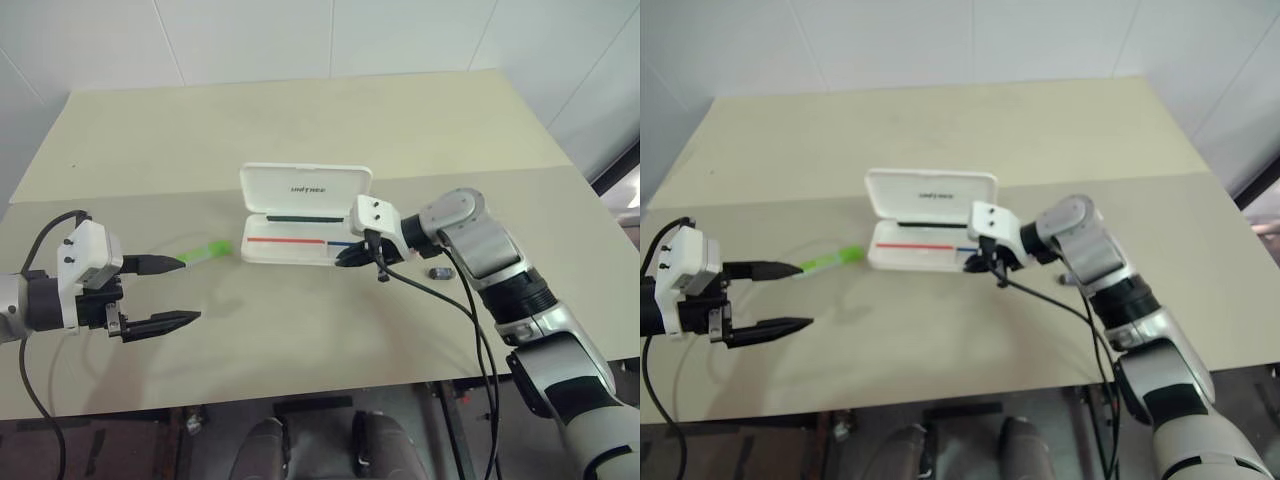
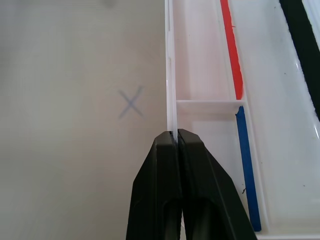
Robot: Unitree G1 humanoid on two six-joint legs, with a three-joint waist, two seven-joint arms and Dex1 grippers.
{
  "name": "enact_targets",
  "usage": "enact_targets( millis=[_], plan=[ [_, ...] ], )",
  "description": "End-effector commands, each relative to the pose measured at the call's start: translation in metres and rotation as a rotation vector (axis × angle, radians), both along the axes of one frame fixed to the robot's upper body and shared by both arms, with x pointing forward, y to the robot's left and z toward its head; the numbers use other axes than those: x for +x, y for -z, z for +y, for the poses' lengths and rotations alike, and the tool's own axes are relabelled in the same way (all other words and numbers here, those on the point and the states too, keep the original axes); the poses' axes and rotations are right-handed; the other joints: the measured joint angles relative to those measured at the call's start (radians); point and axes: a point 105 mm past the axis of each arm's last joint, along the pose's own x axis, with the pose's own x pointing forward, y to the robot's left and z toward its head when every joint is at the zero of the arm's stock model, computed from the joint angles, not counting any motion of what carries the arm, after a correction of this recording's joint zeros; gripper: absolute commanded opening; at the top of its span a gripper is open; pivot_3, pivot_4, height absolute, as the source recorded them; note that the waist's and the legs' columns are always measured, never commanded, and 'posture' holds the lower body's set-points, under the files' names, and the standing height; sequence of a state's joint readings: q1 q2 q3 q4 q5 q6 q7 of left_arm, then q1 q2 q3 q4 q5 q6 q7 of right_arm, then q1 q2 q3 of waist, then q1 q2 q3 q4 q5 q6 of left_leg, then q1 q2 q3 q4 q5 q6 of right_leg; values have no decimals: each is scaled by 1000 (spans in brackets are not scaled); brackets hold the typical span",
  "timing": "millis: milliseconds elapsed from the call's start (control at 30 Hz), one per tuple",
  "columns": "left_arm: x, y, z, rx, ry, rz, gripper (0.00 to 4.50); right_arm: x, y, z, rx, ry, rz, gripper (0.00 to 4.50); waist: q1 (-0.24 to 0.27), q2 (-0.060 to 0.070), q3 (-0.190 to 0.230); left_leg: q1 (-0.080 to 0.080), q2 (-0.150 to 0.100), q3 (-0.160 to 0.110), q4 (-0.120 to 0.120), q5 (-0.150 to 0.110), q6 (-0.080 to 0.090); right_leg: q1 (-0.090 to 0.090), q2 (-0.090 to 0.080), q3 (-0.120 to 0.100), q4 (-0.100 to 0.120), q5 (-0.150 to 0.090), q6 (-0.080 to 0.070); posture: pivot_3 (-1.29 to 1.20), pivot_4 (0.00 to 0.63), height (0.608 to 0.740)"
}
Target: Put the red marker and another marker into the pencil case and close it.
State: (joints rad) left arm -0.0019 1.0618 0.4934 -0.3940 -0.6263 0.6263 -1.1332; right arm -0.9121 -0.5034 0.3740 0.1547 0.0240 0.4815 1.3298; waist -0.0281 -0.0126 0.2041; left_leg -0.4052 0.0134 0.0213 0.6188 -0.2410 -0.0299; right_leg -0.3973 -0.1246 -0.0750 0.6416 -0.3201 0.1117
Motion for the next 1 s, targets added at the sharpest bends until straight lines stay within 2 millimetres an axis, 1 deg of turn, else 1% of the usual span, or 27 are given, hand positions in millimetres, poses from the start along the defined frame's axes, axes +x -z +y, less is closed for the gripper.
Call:
enact_targets(
  millis=[33,133,333,500,700,800,1000],
  plan=[
    [-7,-11,-10,14,45,-25,4500,-18,-10,9,14,-80,-34,28,0,0,0,0,0,0,1,-1,0,0,1,1,0,0,0,0,150,740],
    [-14,-14,-14,37,87,-10,4500,-28,-3,10,-3,-108,-22,28,1,0,0,0,1,0,2,-1,0,0,1,1,0,0,0,0,150,740],
    [-19,-20,-18,60,129,-1,4500,-39,7,14,-9,-130,-2,28,1,0,0,0,1,1,3,-2,0,0,1,2,0,0,0,0,150,740],
    [-18,-19,-18,60,126,1,4500,-40,14,16,-15,-131,0,28,1,0,0,0,2,1,3,-2,0,0,3,2,0,0,0,0,150,740],
    [-17,-19,-18,60,119,-2,4500,-35,23,16,-44,-124,-16,28,1,0,0,0,2,1,4,-2,0,0,3,3,0,0,0,0,150,740],
    [-17,-19,-18,62,115,-3,4500,-33,27,14,-61,-122,-24,664,1,0,0,0,2,2,4,-3,0,0,3,3,0,0,0,0,150,740],
    [-17,-17,-18,59,113,1,4500,-33,25,12,-49,-120,-13,2757,1,0,0,0,2,2,4,-3,0,0,3,3,0,0,0,0,150,740]
  ],
)
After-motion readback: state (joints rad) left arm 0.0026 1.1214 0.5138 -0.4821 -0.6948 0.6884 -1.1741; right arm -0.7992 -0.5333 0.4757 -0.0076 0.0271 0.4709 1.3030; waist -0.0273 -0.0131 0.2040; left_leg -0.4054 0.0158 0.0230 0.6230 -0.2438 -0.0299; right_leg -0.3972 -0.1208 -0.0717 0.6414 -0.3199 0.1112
